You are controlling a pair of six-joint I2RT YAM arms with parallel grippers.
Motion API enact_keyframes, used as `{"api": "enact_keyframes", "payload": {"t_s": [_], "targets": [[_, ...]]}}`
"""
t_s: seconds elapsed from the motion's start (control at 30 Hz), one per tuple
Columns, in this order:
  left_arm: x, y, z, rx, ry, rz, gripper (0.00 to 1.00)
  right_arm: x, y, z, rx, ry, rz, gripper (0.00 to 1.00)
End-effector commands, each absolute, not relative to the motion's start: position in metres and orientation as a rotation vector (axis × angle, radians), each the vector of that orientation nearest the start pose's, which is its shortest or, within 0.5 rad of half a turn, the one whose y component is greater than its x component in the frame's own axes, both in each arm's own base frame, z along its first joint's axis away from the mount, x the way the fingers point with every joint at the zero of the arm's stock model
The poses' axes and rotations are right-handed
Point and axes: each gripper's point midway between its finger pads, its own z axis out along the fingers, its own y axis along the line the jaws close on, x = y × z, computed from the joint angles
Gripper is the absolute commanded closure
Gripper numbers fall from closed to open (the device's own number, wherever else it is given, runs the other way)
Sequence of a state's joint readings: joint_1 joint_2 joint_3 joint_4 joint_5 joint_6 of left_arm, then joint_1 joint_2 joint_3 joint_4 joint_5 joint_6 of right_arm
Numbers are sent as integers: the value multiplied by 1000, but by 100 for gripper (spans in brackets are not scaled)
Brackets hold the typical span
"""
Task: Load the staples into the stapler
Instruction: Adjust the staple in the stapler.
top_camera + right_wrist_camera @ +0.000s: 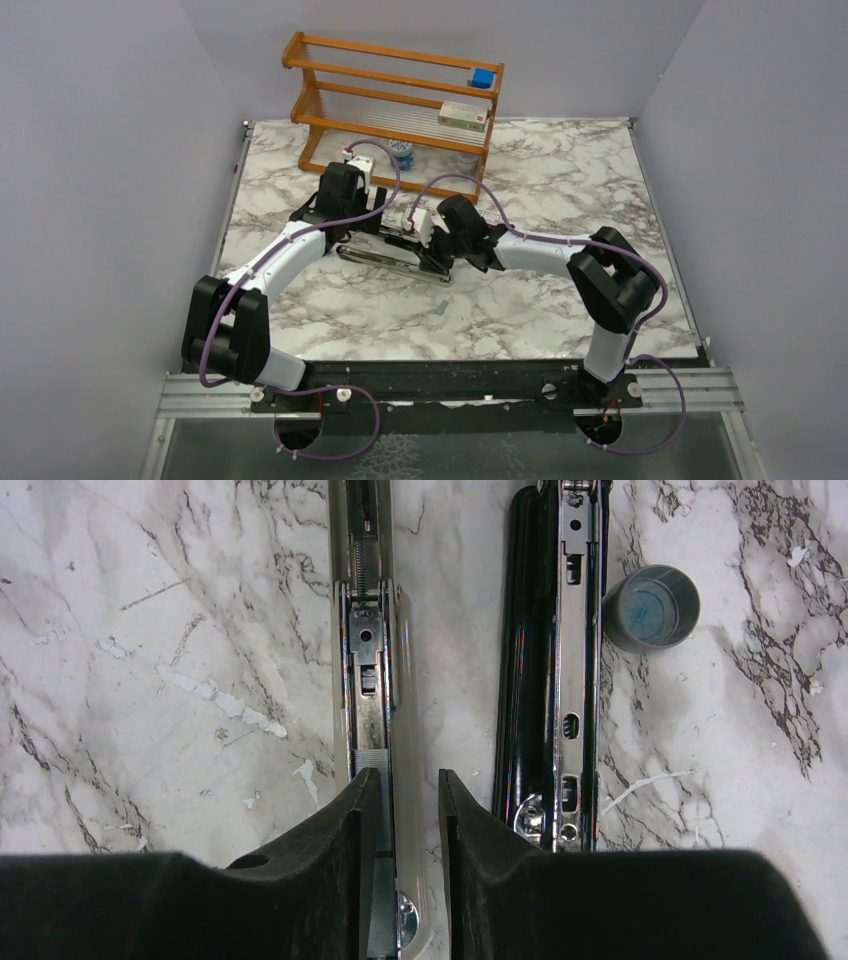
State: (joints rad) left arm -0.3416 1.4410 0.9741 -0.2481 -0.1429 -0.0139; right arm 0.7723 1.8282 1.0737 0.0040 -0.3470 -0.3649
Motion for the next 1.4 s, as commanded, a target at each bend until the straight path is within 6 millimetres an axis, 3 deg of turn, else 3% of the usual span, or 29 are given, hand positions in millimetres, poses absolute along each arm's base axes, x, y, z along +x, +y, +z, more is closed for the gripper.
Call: {"api": "enact_keyframes", "payload": {"t_s": [0.0, 0.5, 0.83, 1.03, 1.23, 1.37], "targets": [[383, -112, 137, 300, 2218, -31, 1, 290, 328, 38, -1473, 1978, 509, 70], [384, -113, 137, 298, 2216, -36, 1, 277, 309, 51, -1490, 2017, 473, 70], [384, -115, 144, 291, 2200, -53, 1, 282, 309, 107, -1328, 1851, 480, 67], [384, -118, 151, 289, 2183, -72, 1, 237, 308, 119, -1486, 1673, 647, 67], [383, -121, 157, 284, 2165, -104, 1, 165, 309, 101, -1868, 1313, 959, 68], [381, -124, 163, 288, 2145, -127, 1, 147, 308, 92, -1972, 1239, 1077, 68]]}}
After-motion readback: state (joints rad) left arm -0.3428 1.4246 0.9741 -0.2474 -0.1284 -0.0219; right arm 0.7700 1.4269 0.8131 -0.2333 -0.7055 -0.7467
